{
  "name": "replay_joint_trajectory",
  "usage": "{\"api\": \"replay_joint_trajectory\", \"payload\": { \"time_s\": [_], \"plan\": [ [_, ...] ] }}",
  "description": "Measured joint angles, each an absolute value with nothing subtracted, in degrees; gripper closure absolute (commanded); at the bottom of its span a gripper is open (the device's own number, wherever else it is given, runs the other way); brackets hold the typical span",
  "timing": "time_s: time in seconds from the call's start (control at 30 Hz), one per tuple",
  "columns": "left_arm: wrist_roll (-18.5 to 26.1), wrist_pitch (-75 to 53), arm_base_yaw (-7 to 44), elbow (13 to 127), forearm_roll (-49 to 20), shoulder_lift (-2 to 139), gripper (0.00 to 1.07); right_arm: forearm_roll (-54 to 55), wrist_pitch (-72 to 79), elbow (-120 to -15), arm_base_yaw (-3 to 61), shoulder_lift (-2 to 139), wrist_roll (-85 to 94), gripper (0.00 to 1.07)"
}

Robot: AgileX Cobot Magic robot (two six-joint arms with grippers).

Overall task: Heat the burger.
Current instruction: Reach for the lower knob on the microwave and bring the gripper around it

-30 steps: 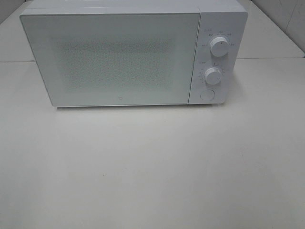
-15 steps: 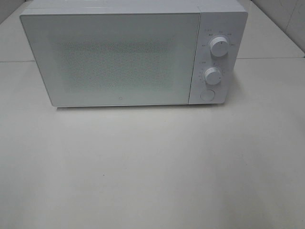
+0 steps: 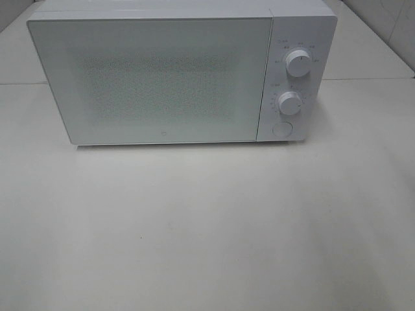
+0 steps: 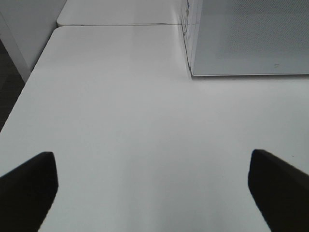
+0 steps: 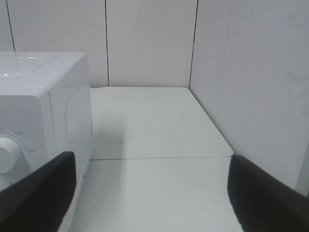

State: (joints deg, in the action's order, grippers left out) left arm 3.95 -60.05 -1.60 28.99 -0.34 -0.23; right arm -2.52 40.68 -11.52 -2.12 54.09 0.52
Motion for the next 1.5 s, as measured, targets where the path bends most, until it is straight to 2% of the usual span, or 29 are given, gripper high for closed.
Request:
{"api": "replay_joint_trajectory", "payload": {
  "time_s": [0.27,0.33,0.43,0.47,0.53,0.57,0.6,0.67,0.83,1.03,1.5],
  "plan": [
    [3.95,-60.05,-1.6,28.99,-0.34,-0.23,0.03,-8.48,66.81,-8.77,-1.32,77.06,0.4,0.31],
    [3.95,-60.05,-1.6,28.99,-0.34,-0.23,0.03,-7.79,67.78,-8.71,-0.29,78.95,0.52,0.31],
    [3.95,-60.05,-1.6,28.99,-0.34,-0.23,0.03,-3.61,68.53,-8.71,4.93,83.42,2.41,0.31],
    [3.95,-60.05,-1.6,28.99,-0.34,-0.23,0.03,0.34,68.58,-8.77,9.34,86.17,5.27,0.31],
    [3.95,-60.05,-1.6,28.99,-0.34,-0.23,0.03,2.64,68.58,-9.0,11.34,87.2,7.1,0.31],
    [3.95,-60.05,-1.6,28.99,-0.34,-0.23,0.03,7.1,68.58,-10.03,16.04,89.55,9.68,0.31],
    [3.95,-60.05,-1.6,28.99,-0.34,-0.23,0.03,7.1,68.58,-10.03,16.04,89.55,9.68,0.31],
    [3.95,-60.05,-1.6,28.99,-0.34,-0.23,0.03,11.75,68.64,-12.2,21.37,92.07,10.83,0.31],
    [3.95,-60.05,-1.6,28.99,-0.34,-0.23,0.03,14.5,69.04,-16.67,26.07,96.54,9.05,0.31],
    [3.95,-60.05,-1.6,28.99,-0.34,-0.23,0.03,16.21,69.04,-20.97,28.13,101.87,4.41,0.31],
    [3.95,-60.05,-1.6,28.99,-0.34,-0.23,0.03,17.53,69.16,-29.91,28.13,109.89,3.15,0.31]
  ]
}}
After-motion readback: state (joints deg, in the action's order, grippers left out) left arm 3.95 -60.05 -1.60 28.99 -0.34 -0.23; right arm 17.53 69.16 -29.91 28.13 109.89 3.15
